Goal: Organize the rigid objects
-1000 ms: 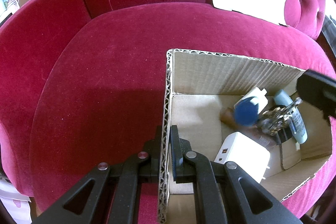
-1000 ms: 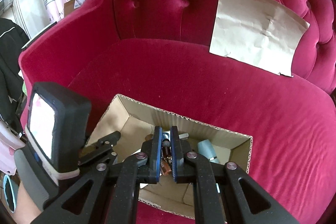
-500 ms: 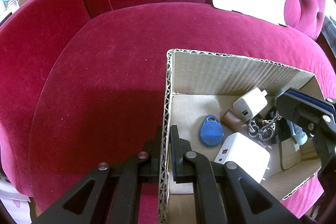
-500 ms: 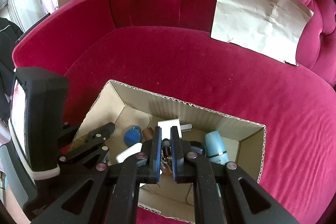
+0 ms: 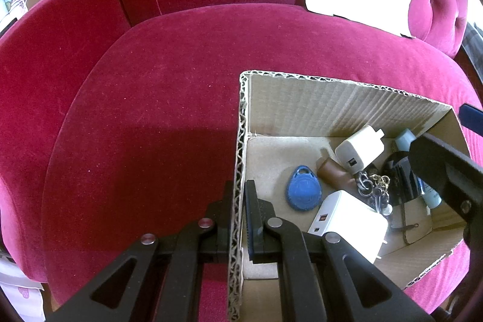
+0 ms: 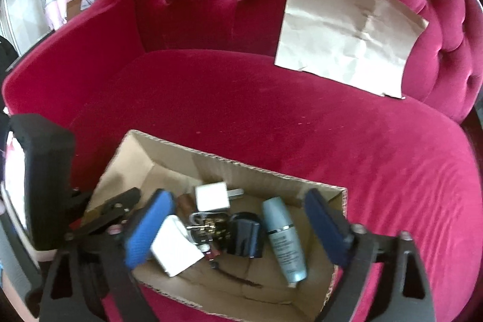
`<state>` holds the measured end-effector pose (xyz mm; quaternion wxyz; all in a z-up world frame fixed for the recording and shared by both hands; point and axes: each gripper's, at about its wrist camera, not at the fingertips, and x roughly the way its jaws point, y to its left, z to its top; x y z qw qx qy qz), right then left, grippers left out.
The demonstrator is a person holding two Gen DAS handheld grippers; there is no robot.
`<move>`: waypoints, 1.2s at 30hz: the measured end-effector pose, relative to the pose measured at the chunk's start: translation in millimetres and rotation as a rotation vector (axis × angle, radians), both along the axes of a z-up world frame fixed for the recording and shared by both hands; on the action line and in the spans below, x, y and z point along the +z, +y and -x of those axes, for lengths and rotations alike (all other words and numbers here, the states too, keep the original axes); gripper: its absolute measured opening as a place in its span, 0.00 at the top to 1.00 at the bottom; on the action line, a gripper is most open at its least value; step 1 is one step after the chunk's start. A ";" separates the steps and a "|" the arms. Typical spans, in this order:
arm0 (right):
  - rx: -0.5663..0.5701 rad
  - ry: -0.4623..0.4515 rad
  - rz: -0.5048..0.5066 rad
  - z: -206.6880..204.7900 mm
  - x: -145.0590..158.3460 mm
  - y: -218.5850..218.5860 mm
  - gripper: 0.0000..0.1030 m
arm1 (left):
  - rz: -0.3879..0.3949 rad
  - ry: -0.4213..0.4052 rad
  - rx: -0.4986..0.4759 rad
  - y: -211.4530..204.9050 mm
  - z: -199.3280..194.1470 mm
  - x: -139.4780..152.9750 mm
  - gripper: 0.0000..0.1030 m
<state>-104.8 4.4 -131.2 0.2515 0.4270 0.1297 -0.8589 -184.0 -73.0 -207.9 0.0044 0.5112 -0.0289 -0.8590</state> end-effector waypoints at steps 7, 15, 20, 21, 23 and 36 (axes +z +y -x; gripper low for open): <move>-0.020 -0.022 -0.016 6.3 -4.2 5.1 0.00 | -0.002 -0.001 0.000 2.9 0.7 0.1 0.94; -0.037 -0.033 -0.023 11.3 -5.9 12.5 0.00 | 0.001 -0.008 -0.003 9.8 3.2 -0.2 0.94; -0.056 -0.043 -0.010 14.9 -3.1 20.0 0.00 | 0.012 -0.019 -0.010 15.6 3.6 0.4 0.91; -0.058 -0.043 -0.009 15.1 -2.3 21.4 0.00 | 0.018 -0.021 -0.008 16.1 3.6 0.7 0.83; -0.061 -0.046 -0.005 15.1 -1.2 24.6 0.00 | 0.034 -0.025 0.011 16.0 3.1 3.1 0.60; -0.093 -0.045 0.032 0.7 25.3 48.4 0.00 | 0.073 0.040 0.051 43.5 -27.0 47.7 0.00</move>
